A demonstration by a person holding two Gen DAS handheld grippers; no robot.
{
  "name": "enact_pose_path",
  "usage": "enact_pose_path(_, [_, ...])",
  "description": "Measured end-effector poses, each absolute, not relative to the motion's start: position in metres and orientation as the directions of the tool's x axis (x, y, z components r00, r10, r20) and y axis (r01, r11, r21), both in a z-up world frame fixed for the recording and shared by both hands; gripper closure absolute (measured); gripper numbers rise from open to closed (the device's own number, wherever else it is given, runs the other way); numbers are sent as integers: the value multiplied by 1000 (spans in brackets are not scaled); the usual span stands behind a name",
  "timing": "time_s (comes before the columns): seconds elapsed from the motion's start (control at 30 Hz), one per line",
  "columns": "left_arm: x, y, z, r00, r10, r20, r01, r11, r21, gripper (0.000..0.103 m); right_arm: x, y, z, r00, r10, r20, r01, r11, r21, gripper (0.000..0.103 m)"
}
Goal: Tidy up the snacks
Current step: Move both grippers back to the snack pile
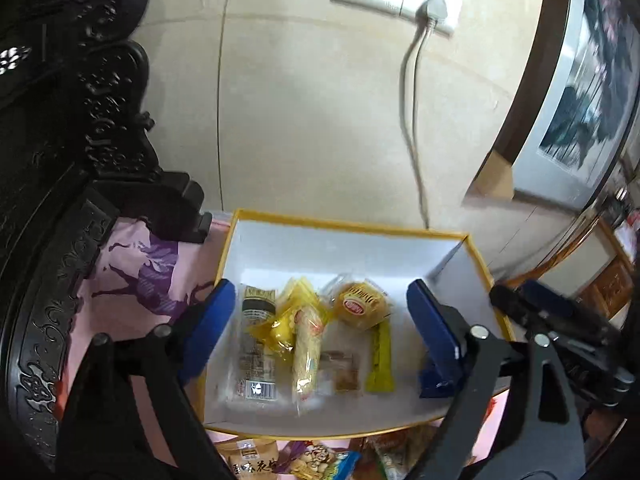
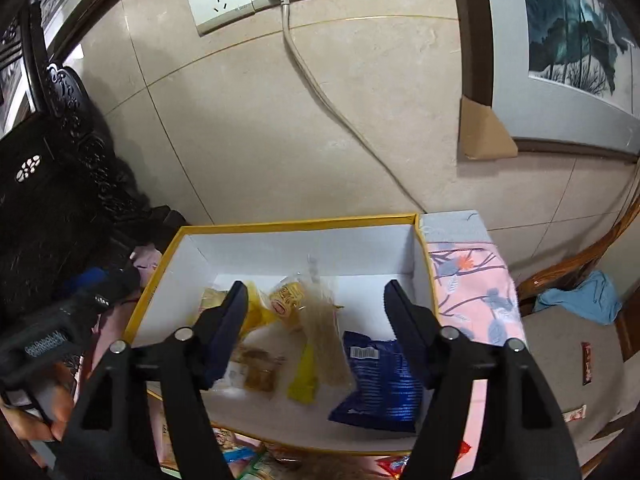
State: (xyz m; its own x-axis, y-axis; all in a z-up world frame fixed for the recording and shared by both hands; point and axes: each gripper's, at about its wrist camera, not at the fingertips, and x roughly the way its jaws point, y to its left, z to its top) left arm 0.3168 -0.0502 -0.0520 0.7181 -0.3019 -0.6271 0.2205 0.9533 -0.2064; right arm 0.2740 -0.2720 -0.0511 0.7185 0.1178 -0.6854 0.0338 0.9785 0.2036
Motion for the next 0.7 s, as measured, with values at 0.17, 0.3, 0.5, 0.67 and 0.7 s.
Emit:
enact_pose_path(0.17, [295,-27,-50,715,-297,-633,191,954,-232,10,245,-276,-56,700,176,-692,-12,972,235,32])
enact_pose_path(0.3, [270,-4,-63,698,-274,-662,149,959,-241,10,204,-278,-71,663,194,-723,-33,972,231,32])
enact_pose_path(0.5, [230,15,-91,663,-244,-707,137,969,-206,10,147,-296,-108,580,163,-798,47,971,233,32])
enact_pose_path(0.67, [198,29,-119,614,-219,-759,130,976,-176,10,110,-300,-140,514,147,-845,114,965,237,32])
enact_pose_path(0.7, [193,32,-124,605,-211,-768,125,978,-170,10,107,-300,-144,506,148,-850,119,964,238,32])
